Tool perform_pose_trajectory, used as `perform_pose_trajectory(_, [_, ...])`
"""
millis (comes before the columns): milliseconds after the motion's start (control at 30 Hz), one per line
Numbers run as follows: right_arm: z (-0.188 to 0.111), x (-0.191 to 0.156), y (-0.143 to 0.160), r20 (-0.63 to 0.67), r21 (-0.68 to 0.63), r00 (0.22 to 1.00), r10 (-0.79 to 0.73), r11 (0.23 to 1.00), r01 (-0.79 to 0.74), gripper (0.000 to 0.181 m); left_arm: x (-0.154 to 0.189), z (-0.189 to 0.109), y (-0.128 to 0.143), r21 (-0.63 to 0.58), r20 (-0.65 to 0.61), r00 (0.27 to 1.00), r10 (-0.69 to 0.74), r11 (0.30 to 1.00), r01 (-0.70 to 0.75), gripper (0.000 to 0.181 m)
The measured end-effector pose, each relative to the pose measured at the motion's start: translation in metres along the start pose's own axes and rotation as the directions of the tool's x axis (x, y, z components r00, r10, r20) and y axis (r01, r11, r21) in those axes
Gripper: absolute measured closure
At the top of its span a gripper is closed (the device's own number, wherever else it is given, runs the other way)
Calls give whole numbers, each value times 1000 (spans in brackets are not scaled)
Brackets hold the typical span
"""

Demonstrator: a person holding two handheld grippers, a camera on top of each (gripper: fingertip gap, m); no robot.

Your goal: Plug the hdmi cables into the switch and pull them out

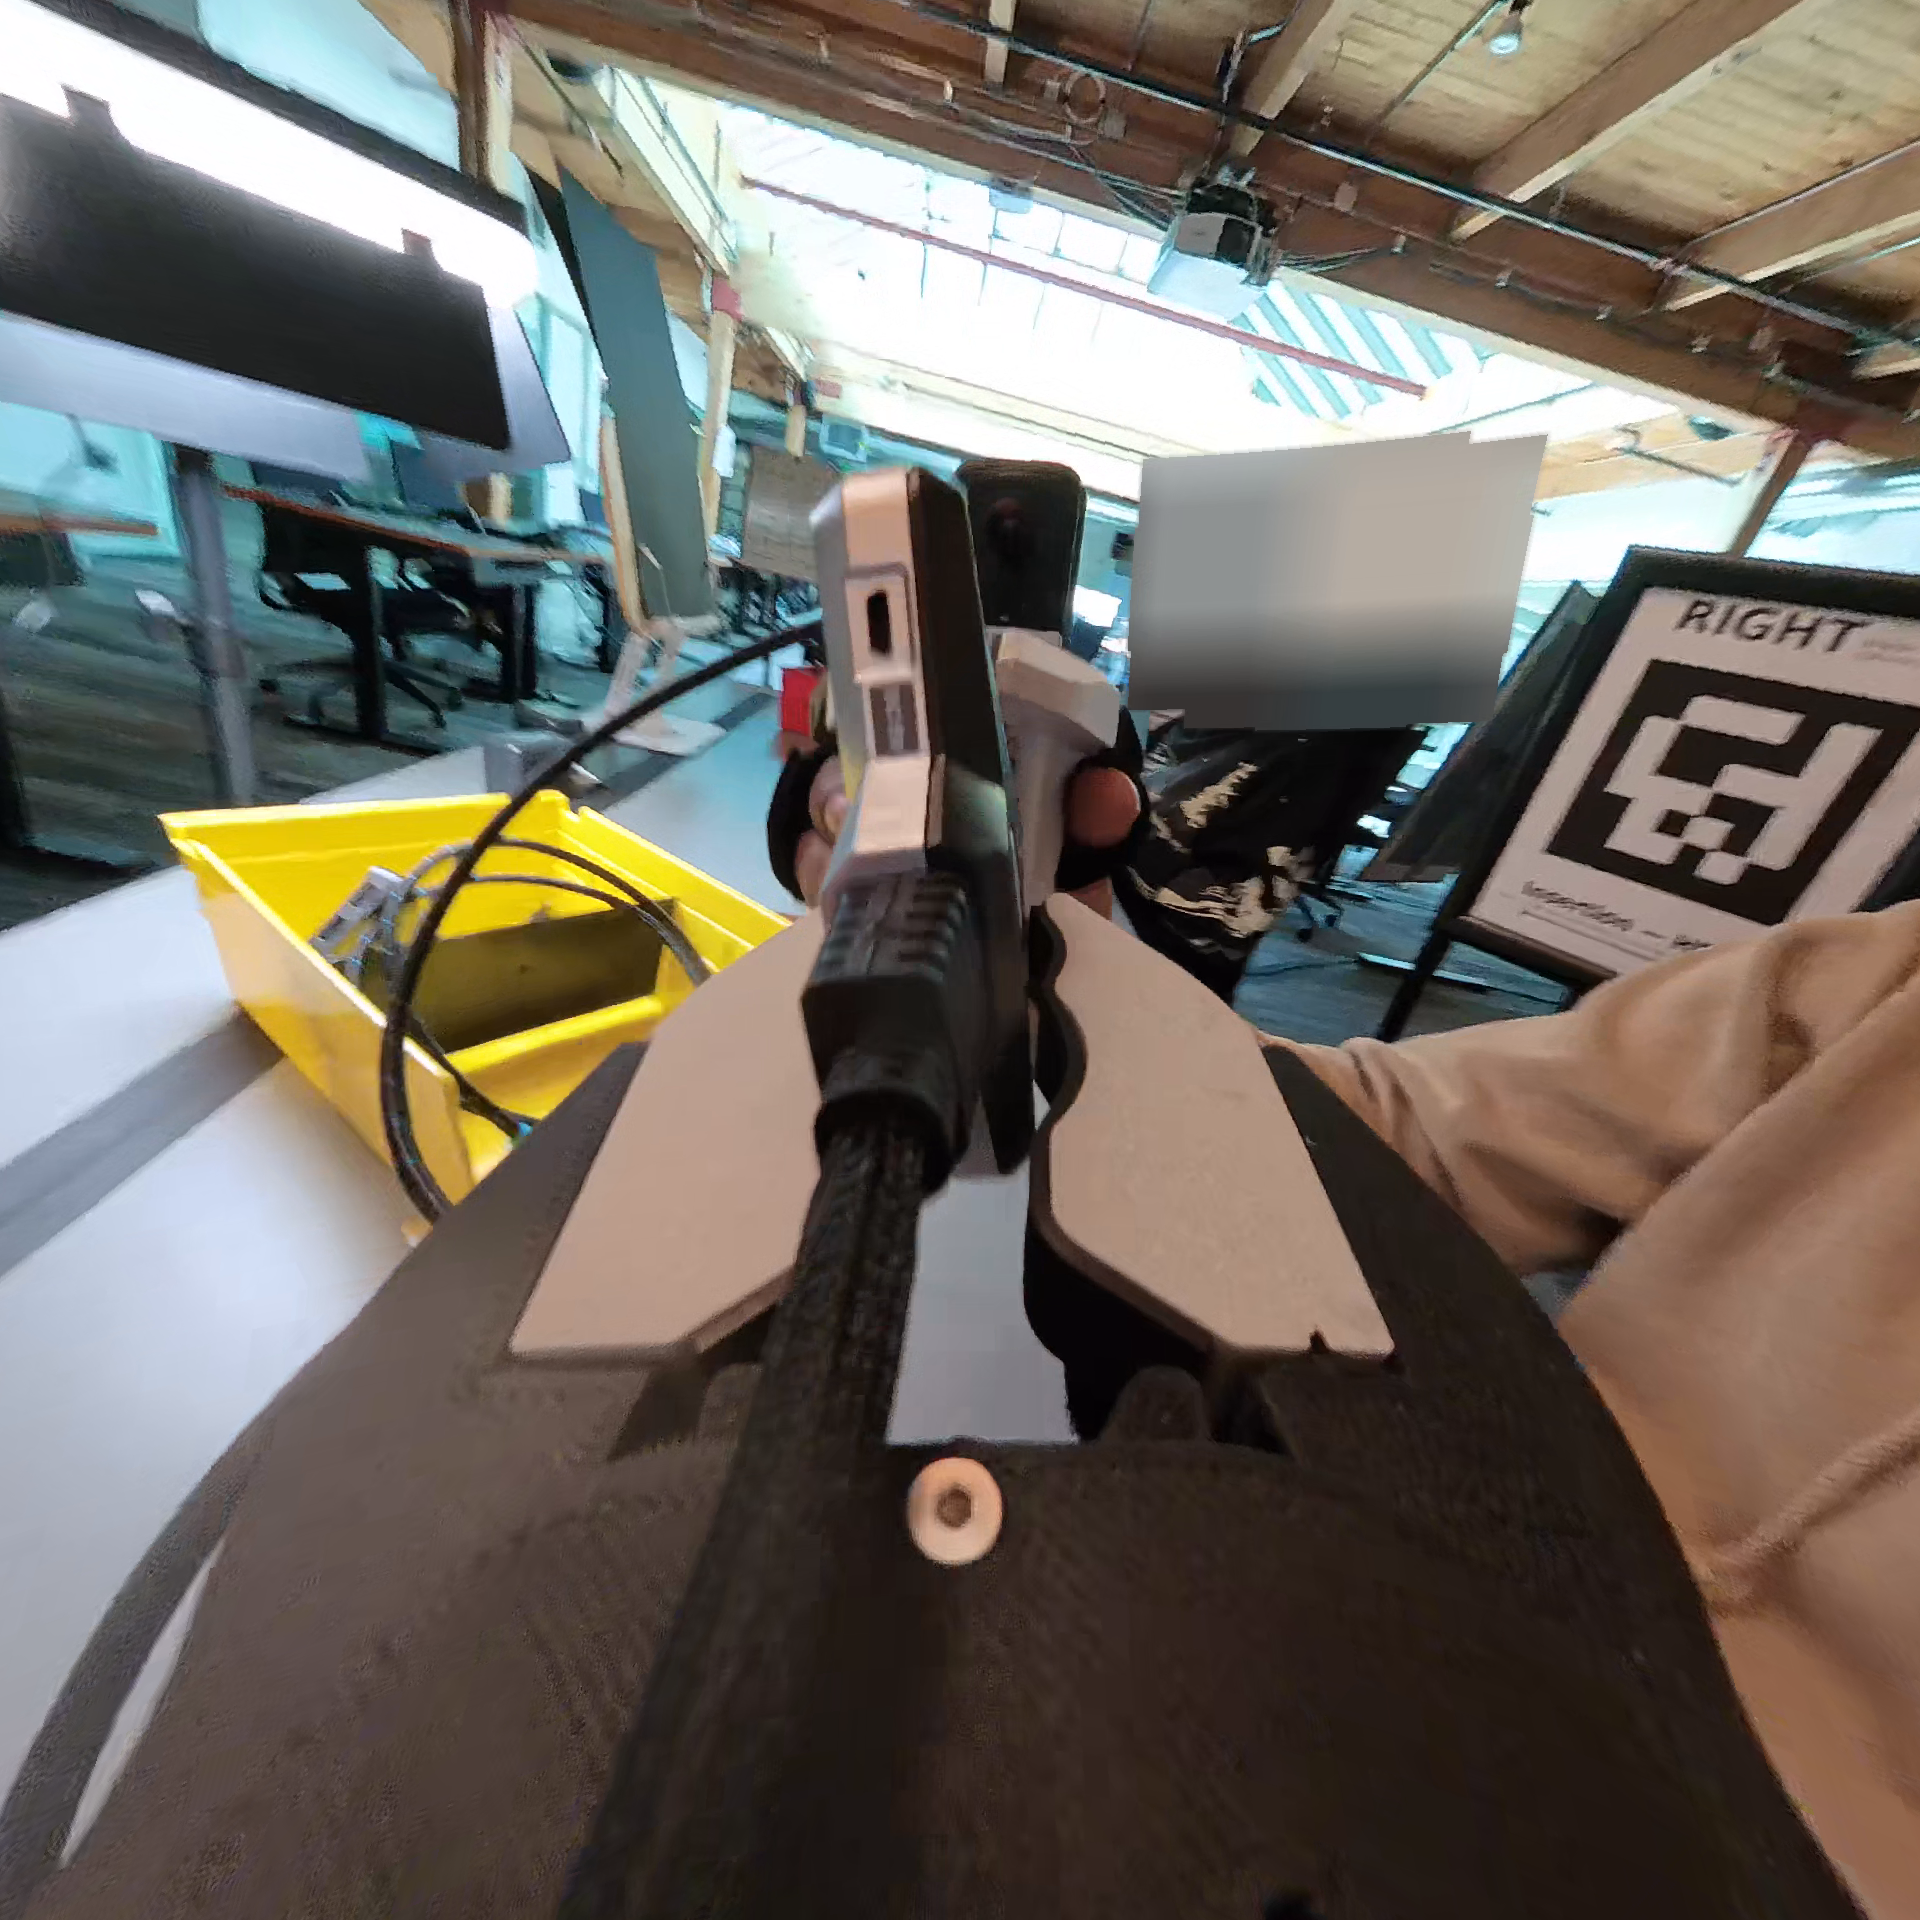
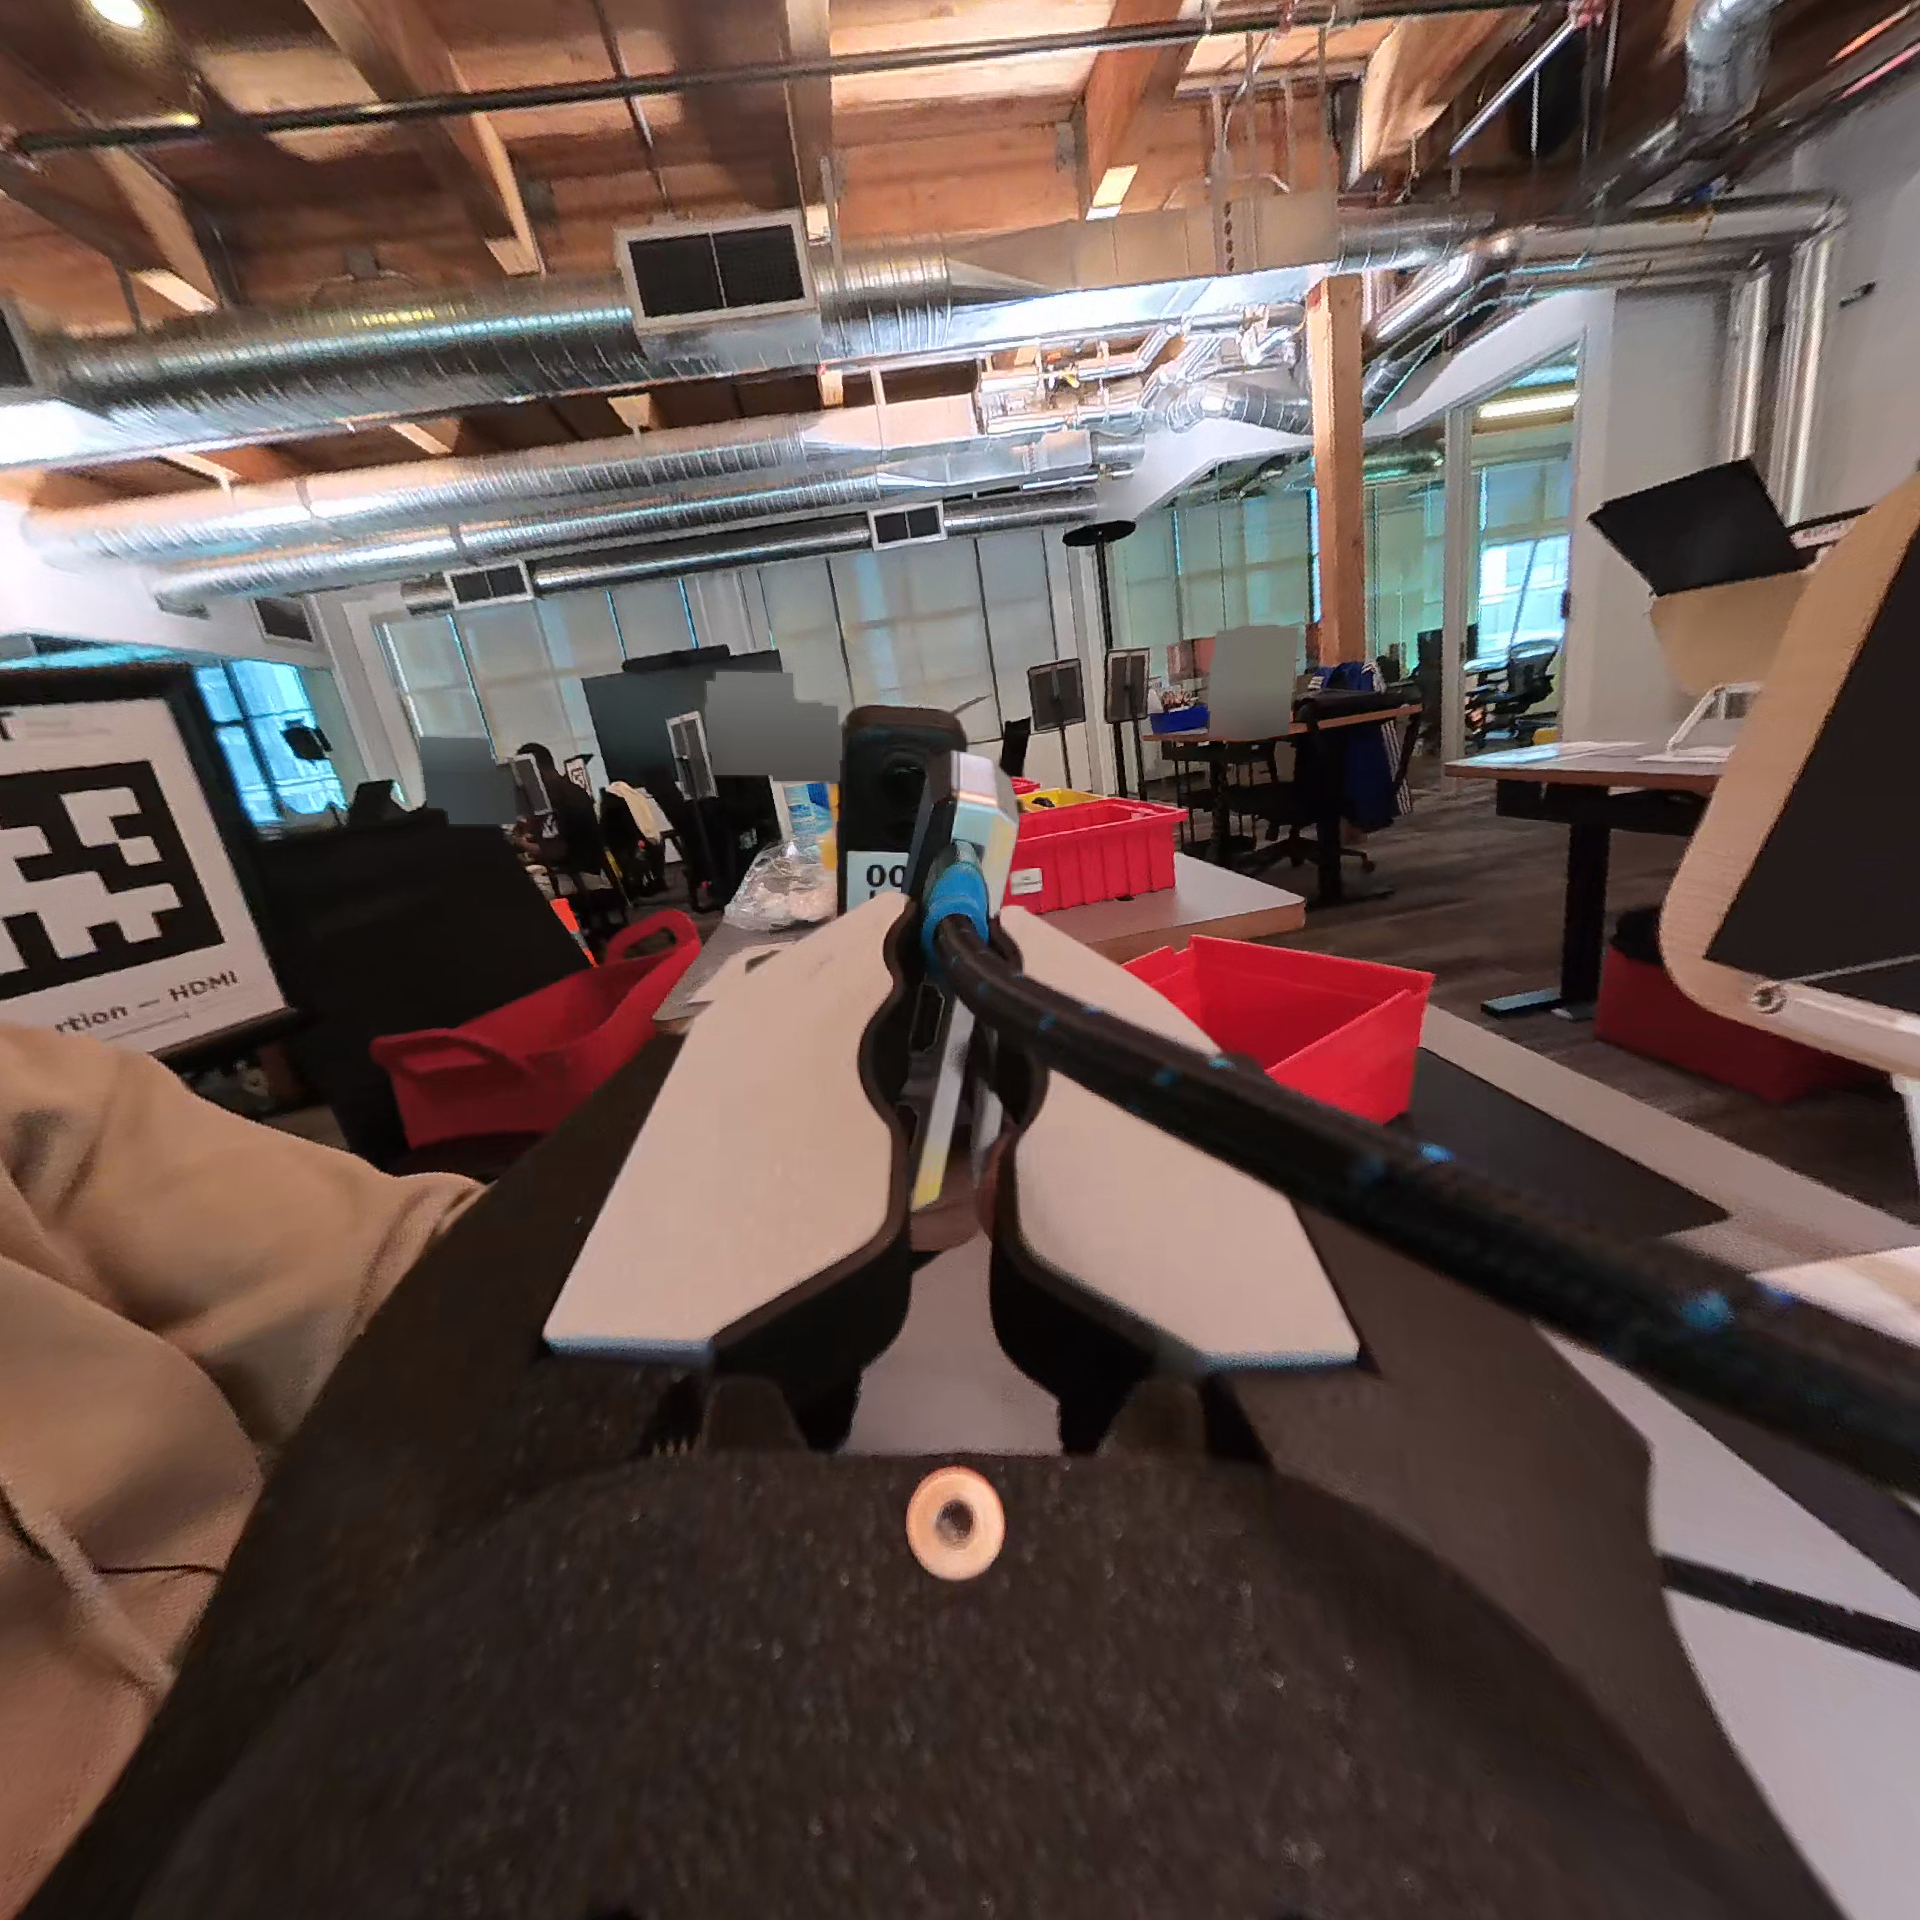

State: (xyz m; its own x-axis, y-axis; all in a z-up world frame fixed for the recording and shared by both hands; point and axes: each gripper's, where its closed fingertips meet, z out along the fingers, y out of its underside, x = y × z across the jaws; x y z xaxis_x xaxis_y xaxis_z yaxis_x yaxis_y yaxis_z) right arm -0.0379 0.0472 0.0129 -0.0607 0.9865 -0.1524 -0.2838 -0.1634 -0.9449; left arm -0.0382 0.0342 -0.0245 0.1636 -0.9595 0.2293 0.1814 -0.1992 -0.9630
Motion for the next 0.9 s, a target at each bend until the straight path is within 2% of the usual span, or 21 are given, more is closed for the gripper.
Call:
perform_pose_trajectory(167, [-20, 7, -19, -32, 55, 999, -23, 998, 25, 170, 5, -14, 14, -173, -44, 991, -127, 978, 117, 153])
perform_pose_trajectory(300, [-41, 15, -30, -42, 70, 999, -28, 997, 31, 170, 20, -34, 23, -325, -69, 994, -82, 944, 56, 154])
perform_pose_trajectory(367, [-48, 16, -33, -48, 66, 998, -46, 997, 50, 170, 22, -41, 8, -295, -22, 1000, 15, 955, -21, 154])
perform_pose_trajectory(467, [-47, 11, -22, -8, -14, 997, -79, 997, 79, 170, 27, -49, -23, -192, 53, 994, 91, 978, -79, 153])
perform_pose_trajectory(533, [-40, 4, -13, 29, -48, 995, -98, 994, 99, 170, 22, -53, -30, -174, 125, 982, 142, 978, -119, 151])
perform_pose_trajectory(633, [-24, -12, 6, 117, -97, 988, -104, 989, 115, 170, 12, -47, -12, -269, 155, 975, 161, 956, -115, 140])
perform_pose_trajectory(700, [-13, -20, 20, 160, -128, 981, -108, 983, 129, 171, 12, -39, -1, -304, 133, 980, 145, 947, -98, 140])
perform_pose_trajectory(800, [-2, -28, 37, 197, -171, 974, -107, 975, 142, 170, 19, -31, 14, -371, 76, 990, 119, 925, -82, 150])
perform_pose_trajectory(900, [1, -30, 46, 219, -190, 972, -86, 973, 129, 170, 19, -31, 23, -423, 72, 989, 132, 901, -90, 158])
